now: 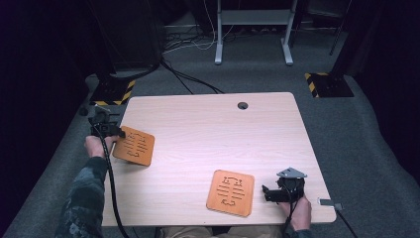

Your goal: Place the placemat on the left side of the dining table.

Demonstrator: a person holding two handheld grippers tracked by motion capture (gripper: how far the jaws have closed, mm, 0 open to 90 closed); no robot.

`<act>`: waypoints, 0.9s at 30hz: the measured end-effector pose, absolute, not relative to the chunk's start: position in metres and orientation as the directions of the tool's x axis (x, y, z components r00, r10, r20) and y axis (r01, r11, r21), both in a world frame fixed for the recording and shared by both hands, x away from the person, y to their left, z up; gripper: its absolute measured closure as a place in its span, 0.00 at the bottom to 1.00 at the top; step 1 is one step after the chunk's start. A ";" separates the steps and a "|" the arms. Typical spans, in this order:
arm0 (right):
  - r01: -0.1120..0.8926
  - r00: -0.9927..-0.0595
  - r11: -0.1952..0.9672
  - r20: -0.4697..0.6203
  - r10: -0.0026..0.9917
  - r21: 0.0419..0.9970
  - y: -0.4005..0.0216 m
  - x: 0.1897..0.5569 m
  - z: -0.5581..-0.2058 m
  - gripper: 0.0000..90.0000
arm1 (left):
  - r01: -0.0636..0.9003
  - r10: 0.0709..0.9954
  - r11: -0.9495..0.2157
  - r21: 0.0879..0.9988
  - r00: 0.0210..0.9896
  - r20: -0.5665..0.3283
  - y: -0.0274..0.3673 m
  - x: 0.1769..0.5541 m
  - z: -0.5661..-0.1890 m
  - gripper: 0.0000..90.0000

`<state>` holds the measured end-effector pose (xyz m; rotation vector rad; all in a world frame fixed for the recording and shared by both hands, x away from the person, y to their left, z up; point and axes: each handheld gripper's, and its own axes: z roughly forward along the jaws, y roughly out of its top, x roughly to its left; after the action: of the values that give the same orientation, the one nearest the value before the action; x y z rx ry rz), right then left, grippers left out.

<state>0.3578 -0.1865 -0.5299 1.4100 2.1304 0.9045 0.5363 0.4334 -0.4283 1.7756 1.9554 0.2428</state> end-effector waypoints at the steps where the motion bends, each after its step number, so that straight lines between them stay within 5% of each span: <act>1: 0.641 -0.392 0.271 0.003 0.920 0.718 -0.187 0.358 -0.530 0.01 | 0.887 0.972 0.140 0.441 -0.038 -0.232 0.434 0.536 -0.429 0.79; 23: 0.641 -0.392 0.271 0.003 0.920 0.718 -0.187 0.358 -0.530 0.01 | 0.897 0.979 0.130 0.422 -0.047 -0.201 0.440 0.539 -0.446 0.73; 27: 0.641 -0.392 0.271 0.003 0.920 0.718 -0.187 0.358 -0.530 0.01 | 0.901 0.976 0.144 0.409 -0.060 -0.211 0.444 0.539 -0.450 0.57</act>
<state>0.3578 -0.1866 -0.5299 1.4100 2.1301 0.9047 0.5387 0.4441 -0.4502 1.7925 1.9982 0.2327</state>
